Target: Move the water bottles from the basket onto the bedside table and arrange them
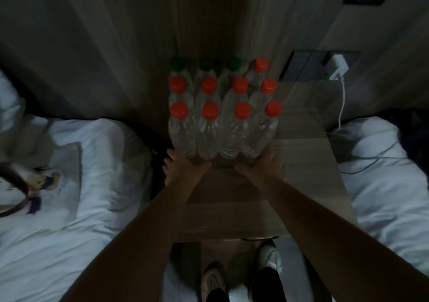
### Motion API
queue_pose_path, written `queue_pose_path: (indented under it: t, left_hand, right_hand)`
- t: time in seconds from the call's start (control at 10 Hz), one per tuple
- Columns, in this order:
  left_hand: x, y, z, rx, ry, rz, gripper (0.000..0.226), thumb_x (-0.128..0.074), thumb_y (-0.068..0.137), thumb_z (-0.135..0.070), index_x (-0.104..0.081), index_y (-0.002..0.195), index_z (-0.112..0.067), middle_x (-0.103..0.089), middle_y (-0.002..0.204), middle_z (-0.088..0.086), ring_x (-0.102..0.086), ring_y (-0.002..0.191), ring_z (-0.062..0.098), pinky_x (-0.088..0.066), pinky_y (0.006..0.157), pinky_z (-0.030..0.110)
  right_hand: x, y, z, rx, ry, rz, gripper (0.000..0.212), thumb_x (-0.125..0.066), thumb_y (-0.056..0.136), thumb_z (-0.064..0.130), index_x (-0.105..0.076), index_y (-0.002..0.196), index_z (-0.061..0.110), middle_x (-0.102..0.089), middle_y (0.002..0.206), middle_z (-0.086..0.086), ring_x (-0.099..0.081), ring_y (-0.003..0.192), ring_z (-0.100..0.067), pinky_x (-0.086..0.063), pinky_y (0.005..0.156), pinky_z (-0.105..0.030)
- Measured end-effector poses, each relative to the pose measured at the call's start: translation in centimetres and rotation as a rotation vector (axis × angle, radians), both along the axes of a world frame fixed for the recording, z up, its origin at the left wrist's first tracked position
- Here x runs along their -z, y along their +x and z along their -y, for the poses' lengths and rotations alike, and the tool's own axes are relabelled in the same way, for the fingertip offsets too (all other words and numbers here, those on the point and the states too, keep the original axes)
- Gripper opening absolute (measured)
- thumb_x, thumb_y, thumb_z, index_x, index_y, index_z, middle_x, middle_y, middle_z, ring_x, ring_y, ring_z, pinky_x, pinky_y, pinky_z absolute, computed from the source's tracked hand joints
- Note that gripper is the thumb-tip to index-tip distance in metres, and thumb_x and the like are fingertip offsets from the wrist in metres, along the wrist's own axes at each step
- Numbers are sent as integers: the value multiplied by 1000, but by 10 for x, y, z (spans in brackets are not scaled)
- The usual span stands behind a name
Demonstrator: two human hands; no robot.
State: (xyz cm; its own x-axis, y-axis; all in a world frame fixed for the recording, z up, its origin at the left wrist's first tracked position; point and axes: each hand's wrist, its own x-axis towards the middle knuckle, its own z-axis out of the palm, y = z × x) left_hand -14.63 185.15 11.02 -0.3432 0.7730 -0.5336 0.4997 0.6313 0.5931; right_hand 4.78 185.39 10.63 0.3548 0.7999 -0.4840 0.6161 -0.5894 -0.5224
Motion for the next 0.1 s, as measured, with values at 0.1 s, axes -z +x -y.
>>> queue_pose_path:
  t: [0.1]
  left_hand:
    - [-17,0,13,133,-25,-20,123,-61,47,-79,-12,148,-29,-21,155,9,-23,141,33,-30,109,54]
  right_hand:
    - [-36,-3,14,-95,-56,46,111,-74,63,56,-12,149,24,-24,156,-7,-16,145,-36,-19,113,-60]
